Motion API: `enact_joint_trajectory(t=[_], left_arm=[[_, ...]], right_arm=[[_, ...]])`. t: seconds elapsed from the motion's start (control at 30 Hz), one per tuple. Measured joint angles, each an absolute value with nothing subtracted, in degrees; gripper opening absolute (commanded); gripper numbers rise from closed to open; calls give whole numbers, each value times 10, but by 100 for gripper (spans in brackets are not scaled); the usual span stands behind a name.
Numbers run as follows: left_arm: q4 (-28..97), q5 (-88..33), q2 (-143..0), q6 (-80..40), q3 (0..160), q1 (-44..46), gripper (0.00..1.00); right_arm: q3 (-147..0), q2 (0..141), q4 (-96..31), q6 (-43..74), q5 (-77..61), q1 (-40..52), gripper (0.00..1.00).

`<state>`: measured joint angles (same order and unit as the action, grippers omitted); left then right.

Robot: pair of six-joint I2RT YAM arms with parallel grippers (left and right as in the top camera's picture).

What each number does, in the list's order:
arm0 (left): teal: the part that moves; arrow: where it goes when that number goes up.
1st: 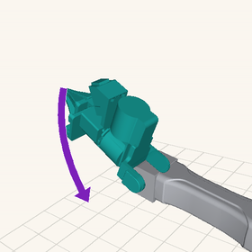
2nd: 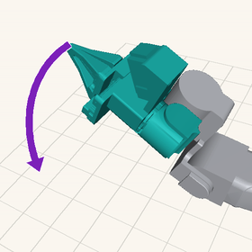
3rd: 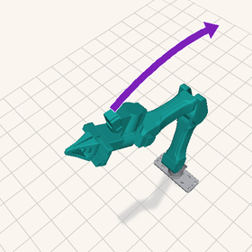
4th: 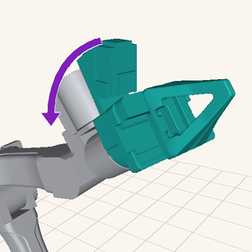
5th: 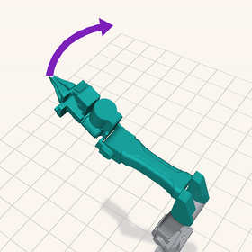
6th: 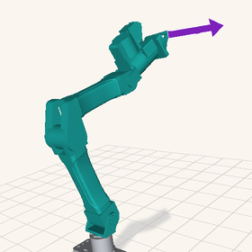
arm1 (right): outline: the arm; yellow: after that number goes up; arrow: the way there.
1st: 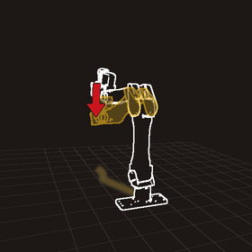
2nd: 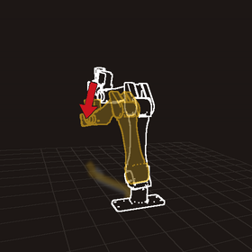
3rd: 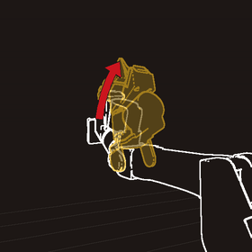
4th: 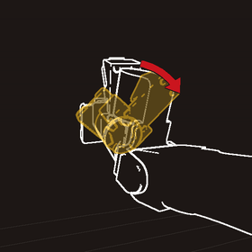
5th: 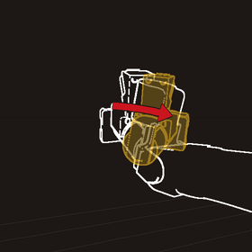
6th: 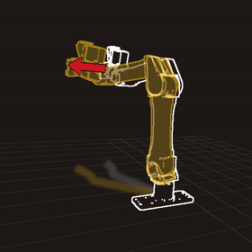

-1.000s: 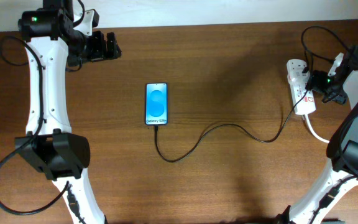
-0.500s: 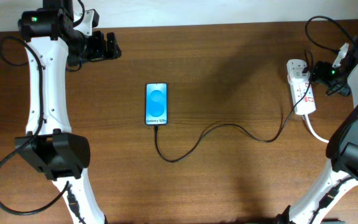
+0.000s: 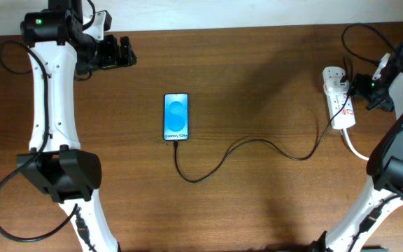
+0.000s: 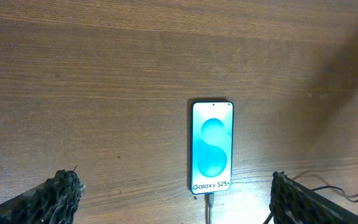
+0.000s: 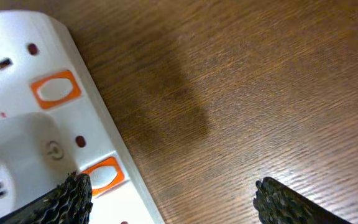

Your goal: Plug charger to phone and switch on socket

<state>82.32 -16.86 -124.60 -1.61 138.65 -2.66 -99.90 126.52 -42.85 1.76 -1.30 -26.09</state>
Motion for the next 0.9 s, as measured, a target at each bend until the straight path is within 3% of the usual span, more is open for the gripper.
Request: enact_joint_trajectory(t=[0.9], left_arm=[[823, -169, -1246, -16, 1386, -27, 100]], right_arm=[[-1002, 1279, -434, 17, -25, -262, 86]])
